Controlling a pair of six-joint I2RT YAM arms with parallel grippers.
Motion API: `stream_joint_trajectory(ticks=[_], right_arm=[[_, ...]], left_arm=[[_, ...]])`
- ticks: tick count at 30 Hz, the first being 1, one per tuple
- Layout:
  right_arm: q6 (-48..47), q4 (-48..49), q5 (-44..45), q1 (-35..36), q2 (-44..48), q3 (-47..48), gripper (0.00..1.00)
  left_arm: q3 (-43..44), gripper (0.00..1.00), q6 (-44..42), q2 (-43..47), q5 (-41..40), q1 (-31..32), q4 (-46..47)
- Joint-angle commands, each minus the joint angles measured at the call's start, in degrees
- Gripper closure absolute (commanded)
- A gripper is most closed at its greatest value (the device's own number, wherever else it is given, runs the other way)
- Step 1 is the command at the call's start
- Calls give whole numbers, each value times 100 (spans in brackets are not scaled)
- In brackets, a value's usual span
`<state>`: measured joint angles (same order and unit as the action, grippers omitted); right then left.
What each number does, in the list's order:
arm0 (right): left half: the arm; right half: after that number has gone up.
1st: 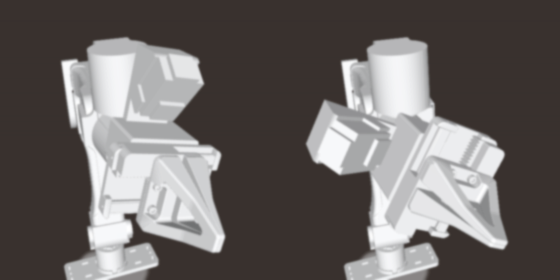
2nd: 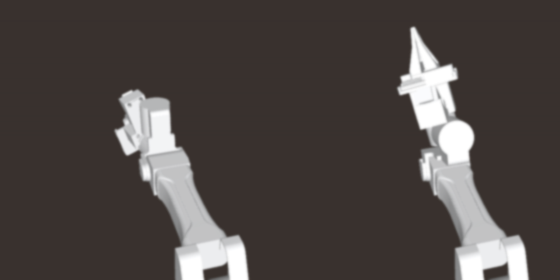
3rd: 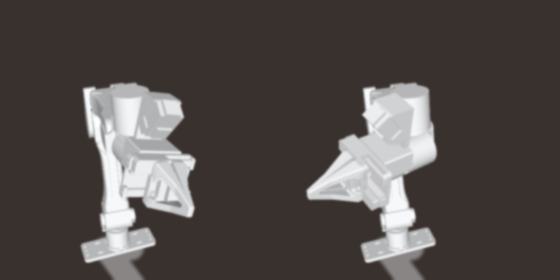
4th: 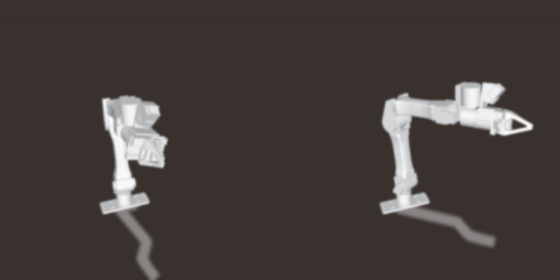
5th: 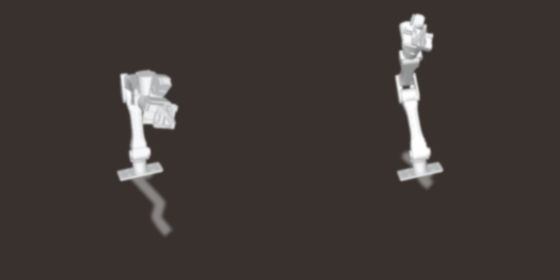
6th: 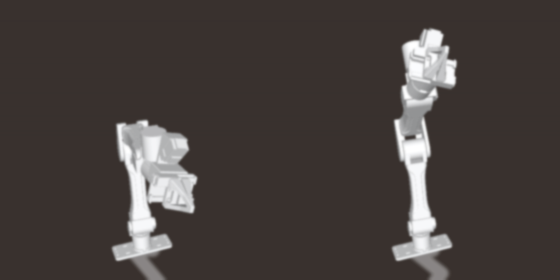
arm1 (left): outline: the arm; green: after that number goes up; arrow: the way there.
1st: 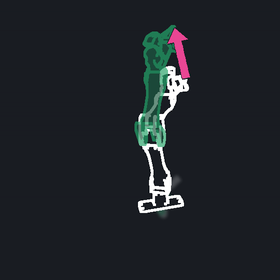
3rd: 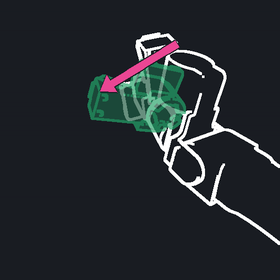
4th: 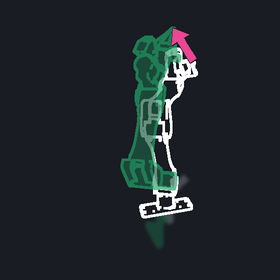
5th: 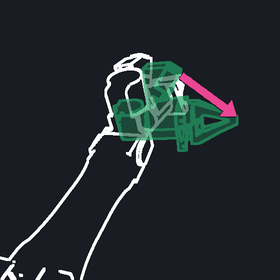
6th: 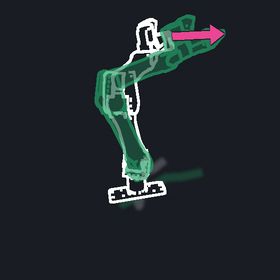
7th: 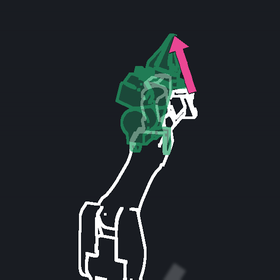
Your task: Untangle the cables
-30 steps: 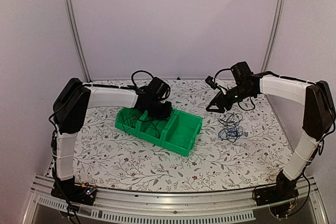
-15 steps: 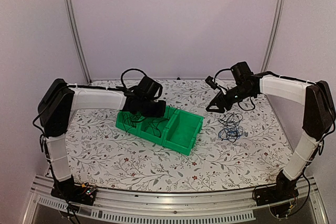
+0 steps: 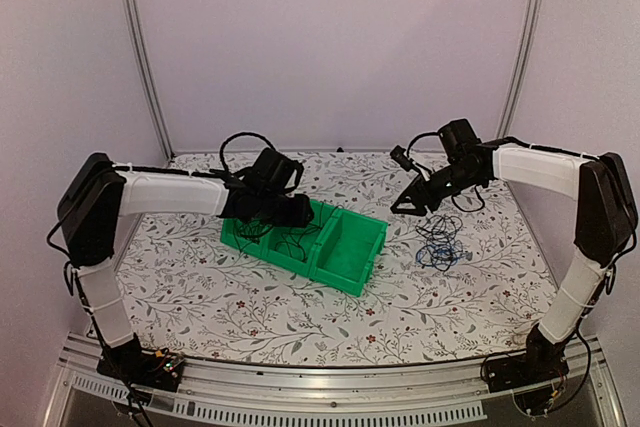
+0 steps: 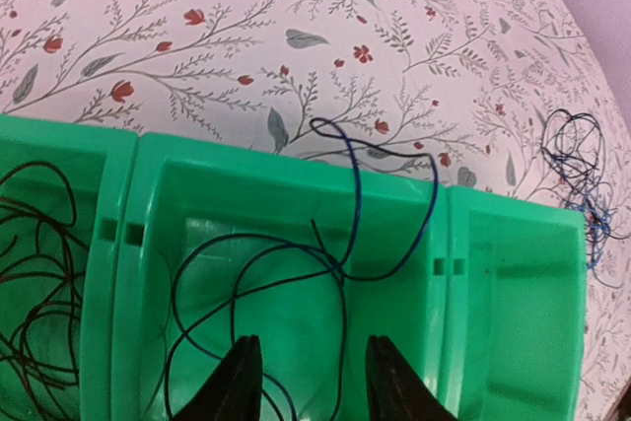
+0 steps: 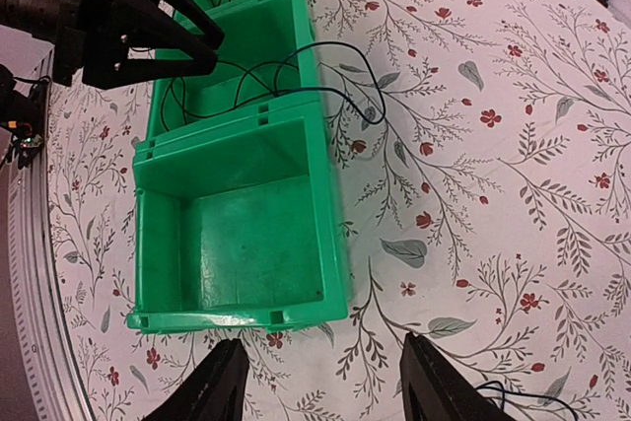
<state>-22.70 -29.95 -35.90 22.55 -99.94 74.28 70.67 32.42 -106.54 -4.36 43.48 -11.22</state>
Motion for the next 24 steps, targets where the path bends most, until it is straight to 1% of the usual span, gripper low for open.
stream_joint_trajectory(ticks=[1, 3, 7, 12, 15, 17, 20, 22, 24], right_arm=[[73, 66, -127, 4, -91, -88, 43], [68, 45, -115, 4, -87, -105, 43], [46, 32, -59, 4, -40, -146, 43], [46, 25, -22, 5, -17, -168, 43], [61, 34, -15, 5, -37, -168, 43], [72, 34, -15, 7, -51, -155, 43], [73, 34, -4, 4, -74, -142, 43], [73, 25, 8, 4, -78, -129, 43], [56, 18, 19, 5, -83, -133, 43]], left_arm=[[580, 60, -272, -477, 44, 5, 256], [761, 60, -295, -673, 112, 4, 262], [1115, 66, -290, -971, 77, -10, 63], [1293, 66, -317, -1140, 85, -41, -47], [1374, 69, -350, -1249, 147, -82, -56], [1423, 75, -360, -1324, 198, -104, -52], [1475, 92, -380, -1399, 280, -138, -48], [1444, 100, -397, -1308, 273, -134, -62], [1299, 100, -385, -1046, 242, -117, -54]])
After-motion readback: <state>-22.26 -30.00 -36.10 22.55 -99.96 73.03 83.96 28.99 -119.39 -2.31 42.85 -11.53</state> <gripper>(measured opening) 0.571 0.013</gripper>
